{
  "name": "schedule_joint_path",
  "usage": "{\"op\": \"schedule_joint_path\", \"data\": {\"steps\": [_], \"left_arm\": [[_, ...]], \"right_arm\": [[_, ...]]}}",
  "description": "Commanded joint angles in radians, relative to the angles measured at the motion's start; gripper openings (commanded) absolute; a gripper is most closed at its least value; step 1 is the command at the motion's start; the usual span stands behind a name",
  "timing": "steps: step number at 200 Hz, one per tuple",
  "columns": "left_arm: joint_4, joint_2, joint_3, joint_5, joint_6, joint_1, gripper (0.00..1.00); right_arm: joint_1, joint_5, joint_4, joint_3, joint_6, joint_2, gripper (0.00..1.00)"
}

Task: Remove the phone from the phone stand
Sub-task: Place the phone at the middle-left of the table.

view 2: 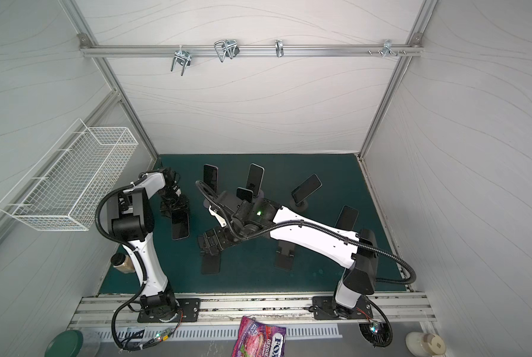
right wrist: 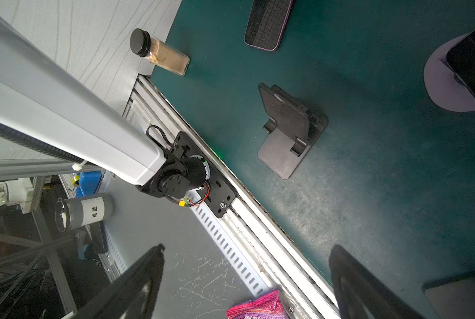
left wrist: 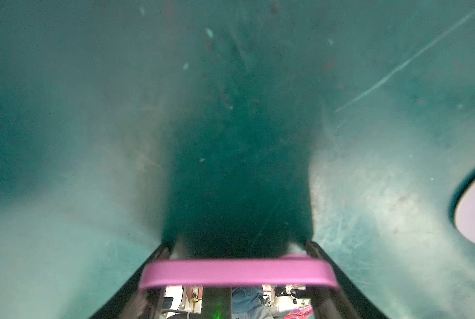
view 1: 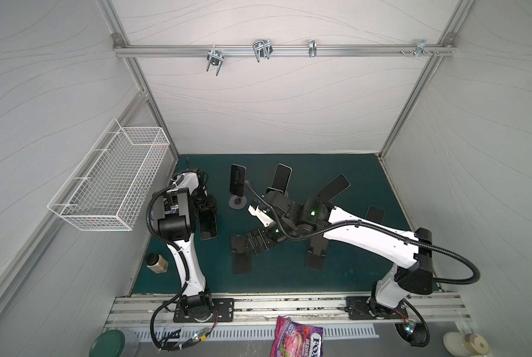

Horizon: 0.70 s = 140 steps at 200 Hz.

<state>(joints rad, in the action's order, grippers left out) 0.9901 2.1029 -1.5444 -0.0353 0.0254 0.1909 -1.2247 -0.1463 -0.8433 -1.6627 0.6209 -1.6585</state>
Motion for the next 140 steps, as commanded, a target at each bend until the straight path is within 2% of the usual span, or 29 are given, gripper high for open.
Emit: {"op": "schedule_joint_path", "data": {"steps": [1,77,140], "left_arm": [[0.0,0.042,-0.015,0.027,-0.002,-0.011,0.67],[0.004,0.035,-0.013,0.071,-0.007,-0.038,0.86],[-0.002,0.005,-0.012,0.061,0.001,-0.038,0.86]], "right_arm": [[-0.011,0.011,0.01,0.016,0.011,0.041,0.94],[-0.011,0.015,0.018,0.04,0.007,0.065,0.94],[-0.011,0.01,0.013,0.037,-0.01,0.067,0.95]]}}
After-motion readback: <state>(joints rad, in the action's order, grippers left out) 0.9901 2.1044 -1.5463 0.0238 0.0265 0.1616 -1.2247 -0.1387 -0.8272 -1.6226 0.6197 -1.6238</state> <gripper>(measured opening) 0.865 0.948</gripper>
